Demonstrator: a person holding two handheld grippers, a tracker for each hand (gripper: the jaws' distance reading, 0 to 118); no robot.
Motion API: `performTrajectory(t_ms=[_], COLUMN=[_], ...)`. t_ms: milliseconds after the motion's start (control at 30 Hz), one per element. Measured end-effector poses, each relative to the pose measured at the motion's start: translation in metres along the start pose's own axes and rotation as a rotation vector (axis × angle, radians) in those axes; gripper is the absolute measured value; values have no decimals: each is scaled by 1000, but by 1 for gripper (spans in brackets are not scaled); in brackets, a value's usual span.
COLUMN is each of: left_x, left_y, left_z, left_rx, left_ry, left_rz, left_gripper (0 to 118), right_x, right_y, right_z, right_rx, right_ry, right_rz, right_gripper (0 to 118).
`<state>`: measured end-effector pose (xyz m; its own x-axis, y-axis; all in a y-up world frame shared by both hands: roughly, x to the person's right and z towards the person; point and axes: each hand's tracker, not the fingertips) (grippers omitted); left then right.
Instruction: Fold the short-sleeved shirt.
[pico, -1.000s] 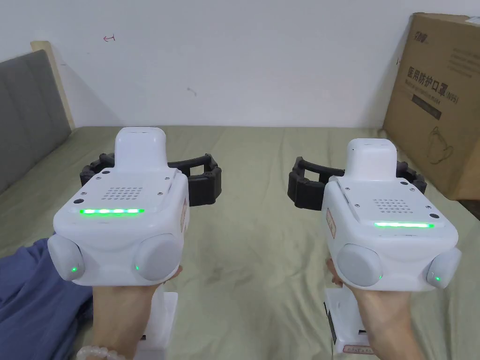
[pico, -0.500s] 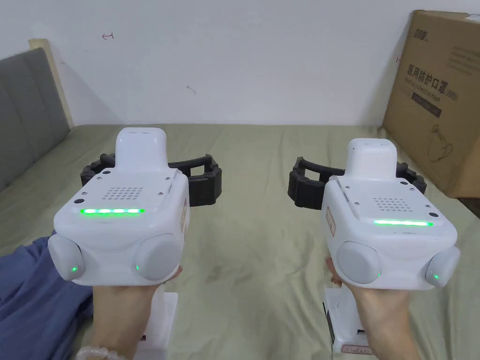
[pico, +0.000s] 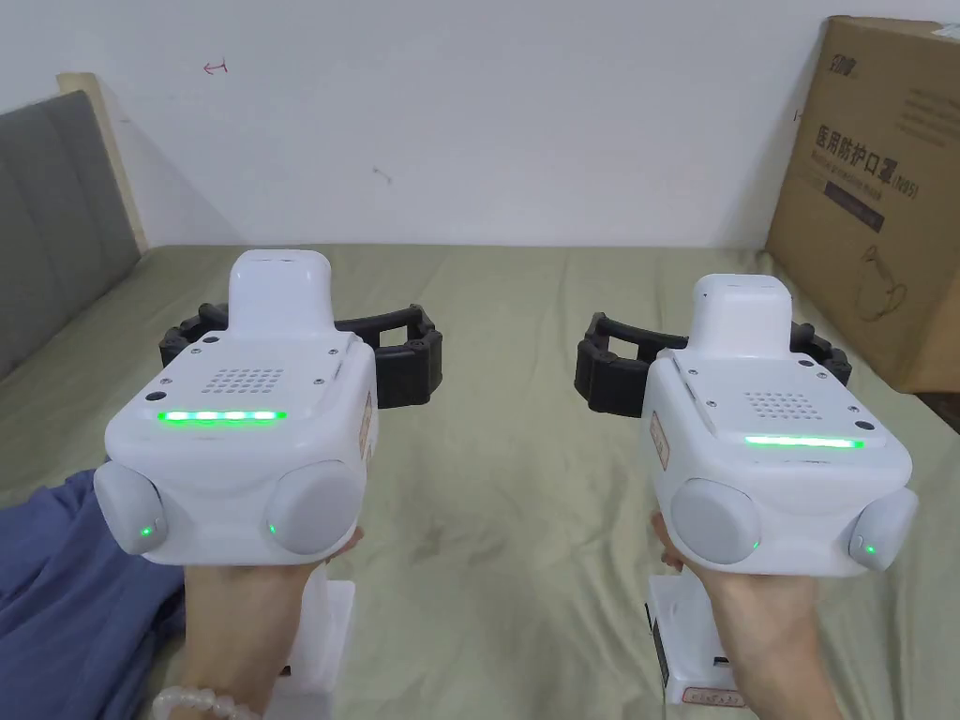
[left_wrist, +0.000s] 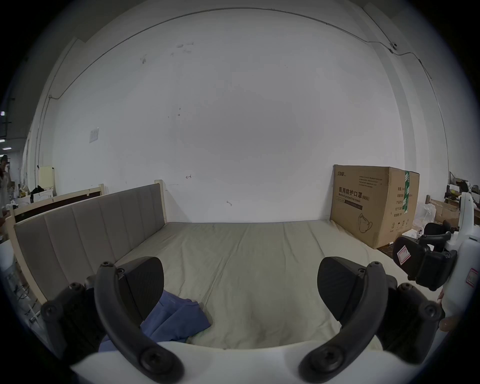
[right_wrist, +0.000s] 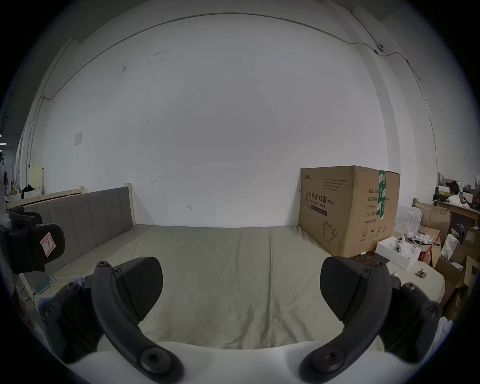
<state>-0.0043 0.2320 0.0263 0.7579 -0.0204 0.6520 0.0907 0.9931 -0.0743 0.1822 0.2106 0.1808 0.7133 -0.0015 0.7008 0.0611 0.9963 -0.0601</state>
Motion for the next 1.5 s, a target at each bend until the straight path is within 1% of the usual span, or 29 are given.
performTrajectory(t_ms=[800, 1300, 1433, 1500], left_x=[0, 2, 4, 4], left_y=[0, -1, -1, -1], left_z=[-1, 0, 0, 0], left_rx=[-6, 2, 0, -7], left_ry=[-3, 8, 13, 3], left_rz=[0, -30, -42, -31], left_gripper=[118, 118, 118, 117], right_x=[-1, -2, -1, -1], right_y=[1, 0, 0, 0], right_z=[1, 2, 2, 3], right_rx=[-4, 5, -2, -2], right_ry=[7, -15, -6, 5], right_rz=[-6, 15, 16, 20], right_gripper=[118, 118, 118, 115])
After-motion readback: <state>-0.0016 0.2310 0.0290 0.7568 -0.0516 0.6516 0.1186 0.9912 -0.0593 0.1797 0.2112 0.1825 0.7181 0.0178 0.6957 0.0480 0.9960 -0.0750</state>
